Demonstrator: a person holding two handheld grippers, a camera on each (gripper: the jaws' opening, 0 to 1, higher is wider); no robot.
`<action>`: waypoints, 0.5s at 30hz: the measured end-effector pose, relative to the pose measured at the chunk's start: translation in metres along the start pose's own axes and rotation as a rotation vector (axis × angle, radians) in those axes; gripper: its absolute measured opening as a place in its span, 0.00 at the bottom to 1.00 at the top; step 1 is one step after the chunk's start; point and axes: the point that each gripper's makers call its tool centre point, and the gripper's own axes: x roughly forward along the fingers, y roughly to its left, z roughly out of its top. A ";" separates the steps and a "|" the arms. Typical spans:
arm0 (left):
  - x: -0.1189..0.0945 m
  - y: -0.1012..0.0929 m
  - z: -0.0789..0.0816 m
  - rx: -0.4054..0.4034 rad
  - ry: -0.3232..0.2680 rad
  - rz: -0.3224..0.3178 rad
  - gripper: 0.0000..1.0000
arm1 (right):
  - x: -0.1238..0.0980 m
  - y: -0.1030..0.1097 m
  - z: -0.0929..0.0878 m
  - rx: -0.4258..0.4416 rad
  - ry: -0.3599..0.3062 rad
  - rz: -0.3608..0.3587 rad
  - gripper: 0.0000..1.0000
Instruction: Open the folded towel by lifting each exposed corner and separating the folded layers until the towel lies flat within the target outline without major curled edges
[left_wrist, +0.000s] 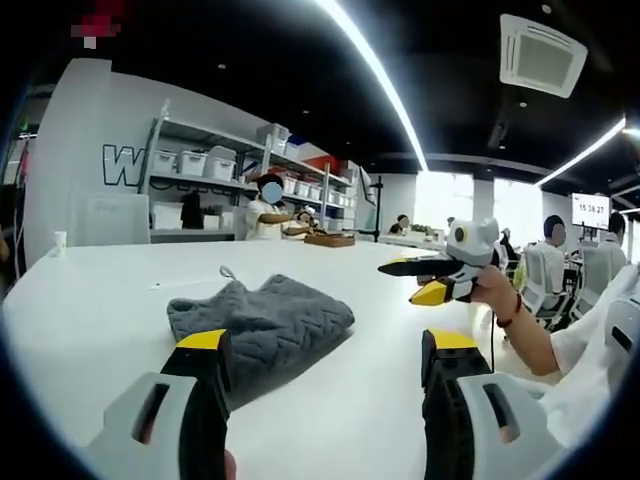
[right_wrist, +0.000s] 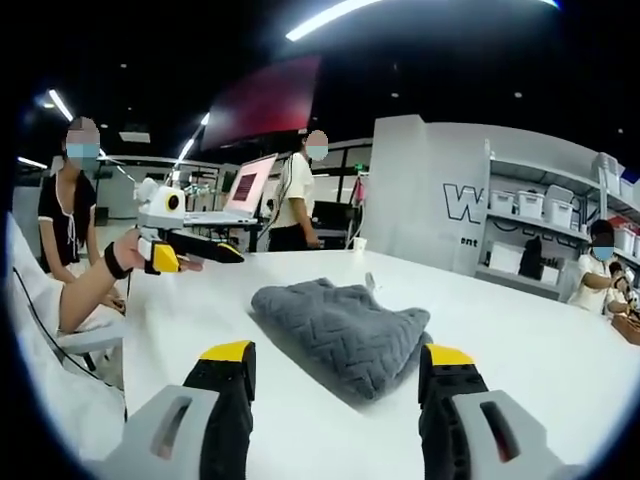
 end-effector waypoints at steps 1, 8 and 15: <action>0.000 0.001 0.000 0.007 -0.001 0.009 0.76 | 0.000 0.000 0.001 0.000 0.000 -0.001 0.64; 0.001 0.000 -0.007 0.008 0.018 0.005 0.76 | -0.002 0.000 0.004 -0.003 -0.007 -0.008 0.64; -0.001 -0.004 -0.005 -0.008 -0.010 0.007 0.76 | -0.001 -0.006 0.005 0.009 -0.009 -0.010 0.64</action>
